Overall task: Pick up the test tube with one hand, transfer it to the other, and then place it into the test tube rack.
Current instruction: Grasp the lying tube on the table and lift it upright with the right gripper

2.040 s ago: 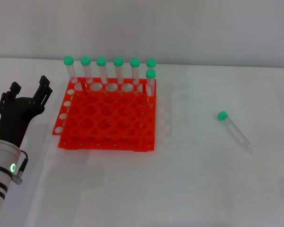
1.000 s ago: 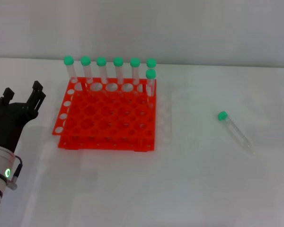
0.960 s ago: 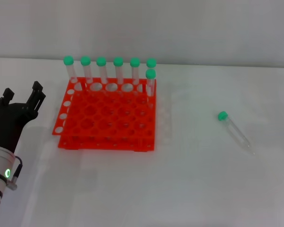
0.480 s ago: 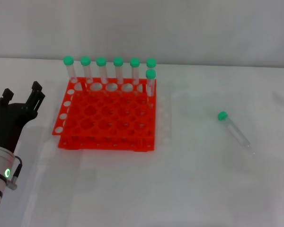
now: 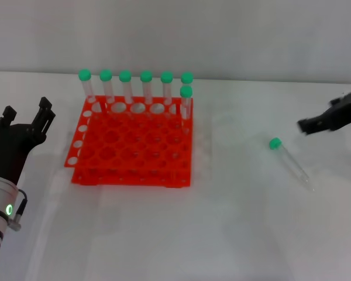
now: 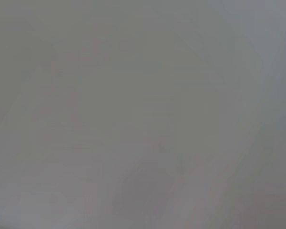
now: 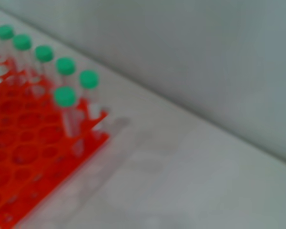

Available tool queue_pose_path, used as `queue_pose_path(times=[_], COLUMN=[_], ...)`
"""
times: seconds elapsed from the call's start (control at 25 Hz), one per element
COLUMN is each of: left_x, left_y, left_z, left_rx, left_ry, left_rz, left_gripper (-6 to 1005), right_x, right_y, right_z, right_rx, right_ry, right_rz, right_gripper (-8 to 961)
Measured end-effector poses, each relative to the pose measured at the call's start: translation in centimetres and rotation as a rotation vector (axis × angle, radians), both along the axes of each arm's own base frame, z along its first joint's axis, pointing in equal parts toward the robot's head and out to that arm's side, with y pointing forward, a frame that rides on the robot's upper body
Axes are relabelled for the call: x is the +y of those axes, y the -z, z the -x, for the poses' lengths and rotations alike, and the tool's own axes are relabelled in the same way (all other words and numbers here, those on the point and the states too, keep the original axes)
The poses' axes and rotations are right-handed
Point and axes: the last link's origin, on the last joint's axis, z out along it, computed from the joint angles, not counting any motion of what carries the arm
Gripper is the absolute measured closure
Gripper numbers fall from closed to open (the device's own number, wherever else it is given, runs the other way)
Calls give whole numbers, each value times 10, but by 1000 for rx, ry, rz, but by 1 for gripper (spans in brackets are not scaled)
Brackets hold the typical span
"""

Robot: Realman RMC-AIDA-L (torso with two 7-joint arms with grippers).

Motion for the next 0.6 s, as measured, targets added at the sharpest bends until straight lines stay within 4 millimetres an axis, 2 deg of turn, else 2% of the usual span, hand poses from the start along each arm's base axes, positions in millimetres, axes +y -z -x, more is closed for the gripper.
queue_pose_path(times=[0.16, 0.24, 0.36, 0.6], left_x=[0, 0, 1, 1], left_y=[-1, -1, -1, -2], left_z=[1, 1, 1, 2], left_rx=[6, 4, 3, 2], left_ry=[-3, -3, -3, -4], left_rz=[-1, -1, -1, -3], left_gripper=[150, 150, 151, 153], right_x=[4, 5, 9, 13], right_y=[19, 22, 38, 55], right_z=[4, 3, -2, -2], right_rx=[-8, -11, -68, -137], right_ry=[50, 66, 155, 248], right_rz=[50, 60, 83, 120], right_gripper=[110, 111, 113, 122])
